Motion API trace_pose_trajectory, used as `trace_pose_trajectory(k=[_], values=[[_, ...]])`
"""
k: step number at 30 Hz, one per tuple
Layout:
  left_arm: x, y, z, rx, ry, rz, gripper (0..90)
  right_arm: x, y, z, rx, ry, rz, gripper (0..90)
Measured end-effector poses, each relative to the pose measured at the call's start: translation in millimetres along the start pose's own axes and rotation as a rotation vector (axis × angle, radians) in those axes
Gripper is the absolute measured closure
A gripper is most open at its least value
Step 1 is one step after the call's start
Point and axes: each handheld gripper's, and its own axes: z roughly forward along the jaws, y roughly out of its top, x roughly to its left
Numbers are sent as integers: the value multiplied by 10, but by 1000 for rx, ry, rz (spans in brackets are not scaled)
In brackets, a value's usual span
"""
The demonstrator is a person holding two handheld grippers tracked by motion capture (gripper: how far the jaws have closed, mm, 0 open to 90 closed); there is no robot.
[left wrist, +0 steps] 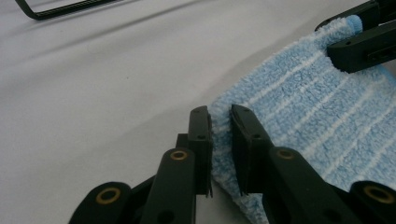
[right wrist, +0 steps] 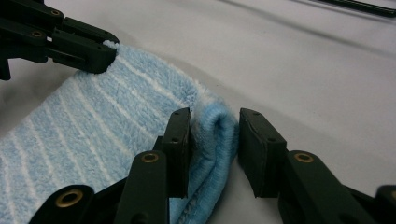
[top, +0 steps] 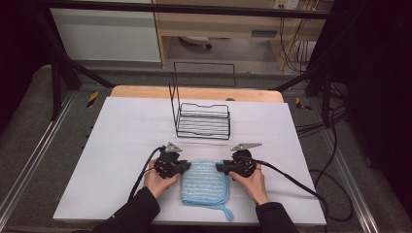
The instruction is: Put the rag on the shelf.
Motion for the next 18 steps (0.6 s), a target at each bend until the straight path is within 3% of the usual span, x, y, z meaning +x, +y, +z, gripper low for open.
trace_pose_trajectory(k=[10, 18], values=[[30, 4, -2, 0, -27, -17, 818, -13, 12, 11, 17, 28, 65, 765], [58, 11, -27, -8, -48, -35, 831, -28, 15, -18, 4, 41, 84, 790]])
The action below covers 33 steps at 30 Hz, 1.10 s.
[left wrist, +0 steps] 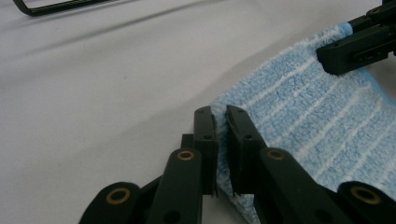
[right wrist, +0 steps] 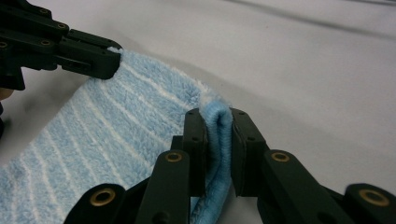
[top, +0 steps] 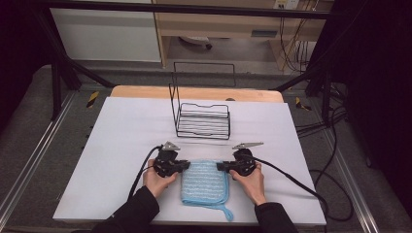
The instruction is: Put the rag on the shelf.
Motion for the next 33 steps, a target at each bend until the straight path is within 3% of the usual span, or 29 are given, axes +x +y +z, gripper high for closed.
trace_pose_trajectory(k=[7, 23, 33], values=[[-5, 4, -69, -21, -7, 11, 831, 29, 15, -69, -31, 17, -12, 792], [-85, 48, -319, -122, -35, 45, 829, 130, 45, -309, -126, 60, -28, 793], [-148, 90, -460, -173, -31, 65, 829, 189, 71, -402, -175, 63, -47, 794]])
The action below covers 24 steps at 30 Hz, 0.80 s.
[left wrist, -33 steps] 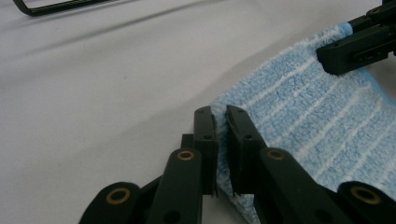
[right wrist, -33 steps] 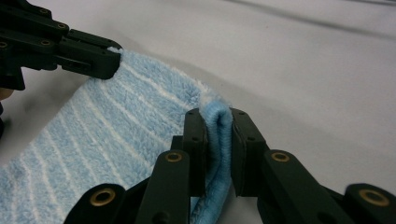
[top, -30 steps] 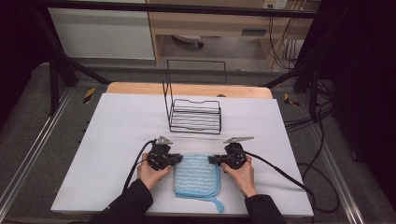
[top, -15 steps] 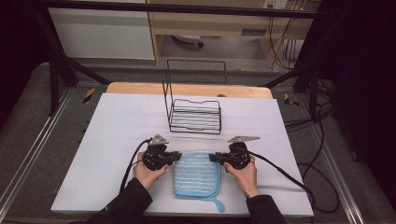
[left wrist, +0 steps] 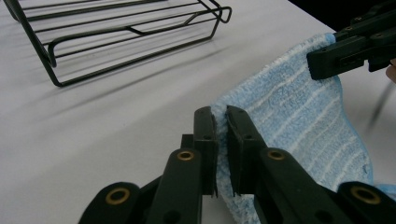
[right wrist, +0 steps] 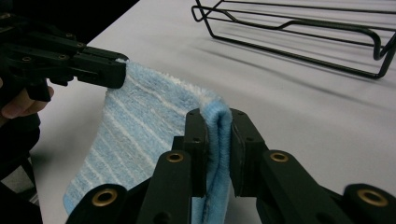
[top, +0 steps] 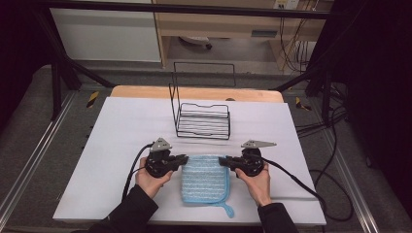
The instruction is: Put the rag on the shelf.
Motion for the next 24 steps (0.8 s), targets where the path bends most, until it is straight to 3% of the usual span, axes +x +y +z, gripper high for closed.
trace_pose_trajectory(k=[8, 13, 24], values=[[-45, 40, -53, -27, -4, 11, 830, 31, 38, -72, -38, -2, -12, 795], [-81, 77, -110, -50, 4, 36, 830, 86, 86, -135, -68, -11, -44, 796], [-125, 124, -191, -93, -1, 44, 831, 157, 137, -208, -100, -23, -82, 799]])
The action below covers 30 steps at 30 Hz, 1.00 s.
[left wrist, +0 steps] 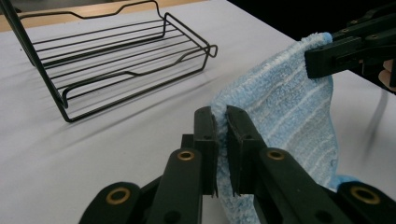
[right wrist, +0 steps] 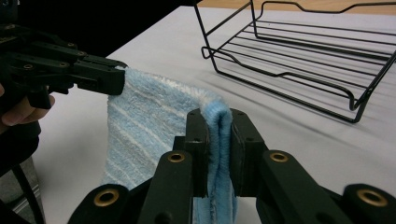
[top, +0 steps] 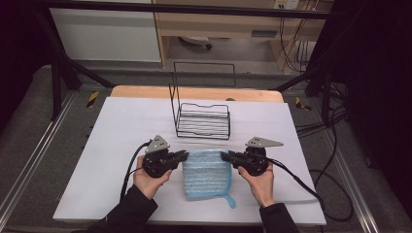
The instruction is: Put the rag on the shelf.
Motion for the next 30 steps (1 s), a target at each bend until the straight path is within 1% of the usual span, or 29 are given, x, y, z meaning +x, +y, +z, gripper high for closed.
trace_pose_trajectory(k=[7, 16, 19, 20, 23, 24, 26, 30], values=[[-31, 42, -61, -32, 7, 15, 832, 57, 43, -49, -33, -3, -22, 803], [-83, 101, -139, -68, 5, 28, 833, 115, 89, -110, -63, -17, -57, 804], [-101, 118, -164, -82, 6, 37, 833, 131, 102, -133, -80, -15, -54, 804], [-107, 122, -171, -85, 7, 37, 833, 131, 106, -138, -84, -16, -61, 804], [-118, 136, -190, -94, 9, 44, 833, 141, 115, -150, -91, -16, -63, 804], [-126, 146, -205, -105, 7, 40, 833, 153, 125, -164, -97, -14, -64, 803], [-129, 154, -216, -108, 7, 42, 833, 158, 131, -171, -102, -13, -65, 803], [-158, 181, -252, -128, 11, 50, 833, 183, 155, -202, -120, -13, -76, 804]])
